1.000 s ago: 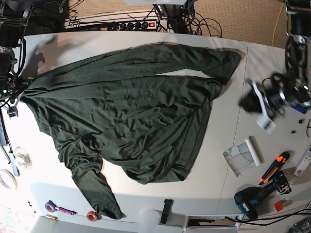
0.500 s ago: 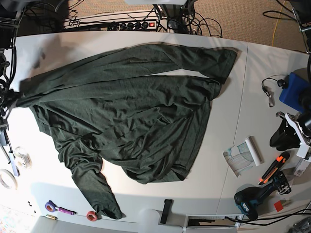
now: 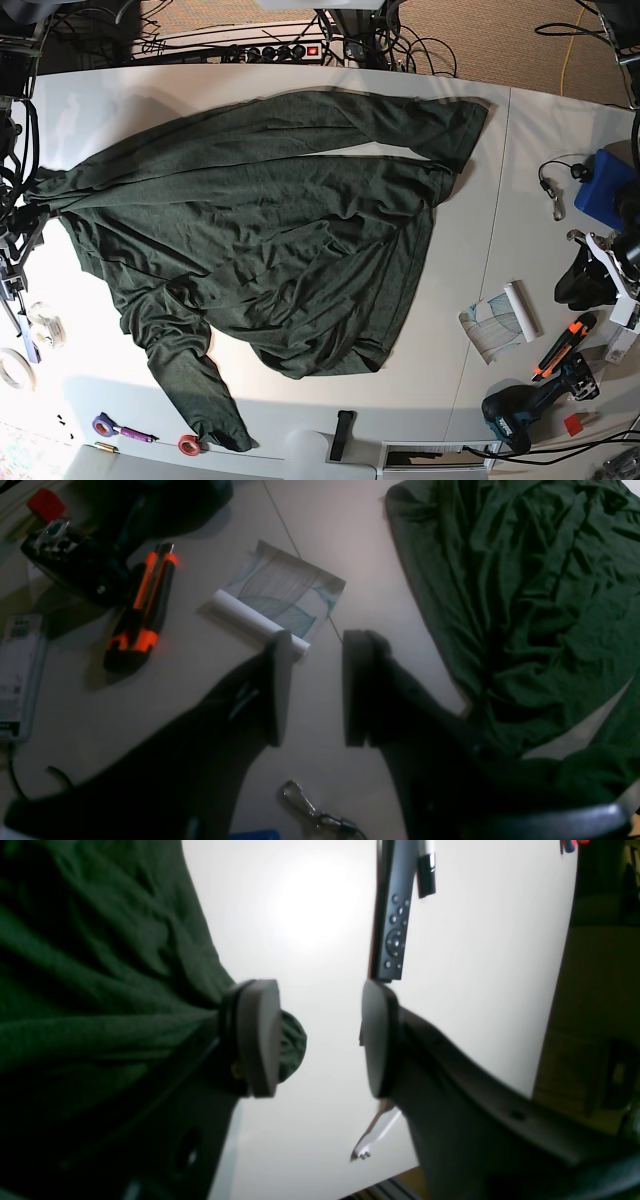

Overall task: Layout the t-shirt on the table in an organized manner, then fold the t-shirt properly
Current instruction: 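Move the left gripper over the shirt's hem edge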

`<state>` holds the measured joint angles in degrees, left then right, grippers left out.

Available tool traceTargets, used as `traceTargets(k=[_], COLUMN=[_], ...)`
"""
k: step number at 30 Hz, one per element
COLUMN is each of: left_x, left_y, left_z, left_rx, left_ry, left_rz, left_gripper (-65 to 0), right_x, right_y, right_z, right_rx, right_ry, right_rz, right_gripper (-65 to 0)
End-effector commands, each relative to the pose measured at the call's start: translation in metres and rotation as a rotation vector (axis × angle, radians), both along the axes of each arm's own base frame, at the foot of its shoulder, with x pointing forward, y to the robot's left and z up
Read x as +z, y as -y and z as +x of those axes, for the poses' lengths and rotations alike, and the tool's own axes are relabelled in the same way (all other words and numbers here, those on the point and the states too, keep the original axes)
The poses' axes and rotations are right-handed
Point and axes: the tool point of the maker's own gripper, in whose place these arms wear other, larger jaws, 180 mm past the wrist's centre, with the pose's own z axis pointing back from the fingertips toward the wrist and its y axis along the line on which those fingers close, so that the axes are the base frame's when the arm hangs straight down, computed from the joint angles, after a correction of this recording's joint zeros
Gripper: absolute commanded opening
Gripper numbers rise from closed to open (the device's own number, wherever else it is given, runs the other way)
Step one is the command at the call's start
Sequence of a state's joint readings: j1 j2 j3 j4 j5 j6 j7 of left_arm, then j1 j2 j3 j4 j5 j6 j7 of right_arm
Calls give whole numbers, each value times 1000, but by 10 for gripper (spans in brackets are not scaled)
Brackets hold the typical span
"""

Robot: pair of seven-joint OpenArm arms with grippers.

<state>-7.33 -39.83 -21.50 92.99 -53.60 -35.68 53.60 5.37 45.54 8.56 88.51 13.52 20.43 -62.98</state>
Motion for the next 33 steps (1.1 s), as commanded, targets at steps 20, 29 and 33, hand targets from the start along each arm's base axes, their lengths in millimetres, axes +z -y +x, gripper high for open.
traceTargets(k=[20, 29, 33], left_x=[16, 12, 5], left_y=[18, 15, 13], left_z=[10, 11, 11], left_rx=[-6, 2, 13], left_ry=[97, 84, 67], left_rz=[-87, -94, -106], left_gripper=[-460, -460, -460], right_x=[-51, -81, -84], right_y=[-55, -41, -38], right_z=[106, 101, 98], right_rx=[-32, -133, -134], right_ry=[190, 107, 86], right_rz=[654, 718, 690], right_gripper=[-387, -387, -387])
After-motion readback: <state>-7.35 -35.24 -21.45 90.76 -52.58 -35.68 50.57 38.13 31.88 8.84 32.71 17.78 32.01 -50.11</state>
